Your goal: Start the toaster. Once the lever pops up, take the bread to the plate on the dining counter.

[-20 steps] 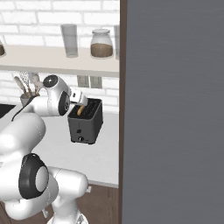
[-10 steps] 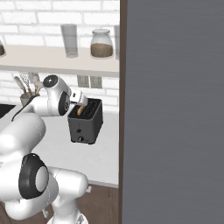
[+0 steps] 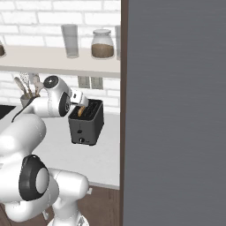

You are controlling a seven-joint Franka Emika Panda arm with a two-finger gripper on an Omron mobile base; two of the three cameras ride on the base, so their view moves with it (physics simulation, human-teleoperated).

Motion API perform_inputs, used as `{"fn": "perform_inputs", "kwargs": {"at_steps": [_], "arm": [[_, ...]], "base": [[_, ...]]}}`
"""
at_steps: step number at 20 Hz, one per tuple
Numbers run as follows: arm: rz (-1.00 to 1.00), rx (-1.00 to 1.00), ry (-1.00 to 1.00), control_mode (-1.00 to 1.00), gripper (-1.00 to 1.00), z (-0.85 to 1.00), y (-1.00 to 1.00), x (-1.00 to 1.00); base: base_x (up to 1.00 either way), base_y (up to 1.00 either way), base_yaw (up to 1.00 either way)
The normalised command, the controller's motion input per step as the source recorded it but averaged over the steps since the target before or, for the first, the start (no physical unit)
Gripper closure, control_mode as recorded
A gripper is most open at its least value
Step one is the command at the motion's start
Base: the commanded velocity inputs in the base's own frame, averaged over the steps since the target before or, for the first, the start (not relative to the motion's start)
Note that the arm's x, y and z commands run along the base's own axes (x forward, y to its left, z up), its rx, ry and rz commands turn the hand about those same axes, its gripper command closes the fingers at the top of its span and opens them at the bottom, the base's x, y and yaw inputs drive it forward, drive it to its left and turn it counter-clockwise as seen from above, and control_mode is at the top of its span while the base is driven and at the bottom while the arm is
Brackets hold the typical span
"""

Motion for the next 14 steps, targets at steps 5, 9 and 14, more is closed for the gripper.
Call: {"fn": "perform_inputs", "kwargs": {"at_steps": [5, 9, 14], "arm": [[0.00, 0.00, 0.00, -1.00, -1.00, 0.00, 0.00, 0.00], [0.00, 0.00, 0.00, -1.00, -1.00, 0.00, 0.00, 0.00], [0.00, 0.00, 0.00, -1.00, -1.00, 0.00, 0.00, 0.00]], "base": [[0.00, 0.00, 0.00], [0.00, 0.00, 0.00], [0.00, 0.00, 0.00]]}}
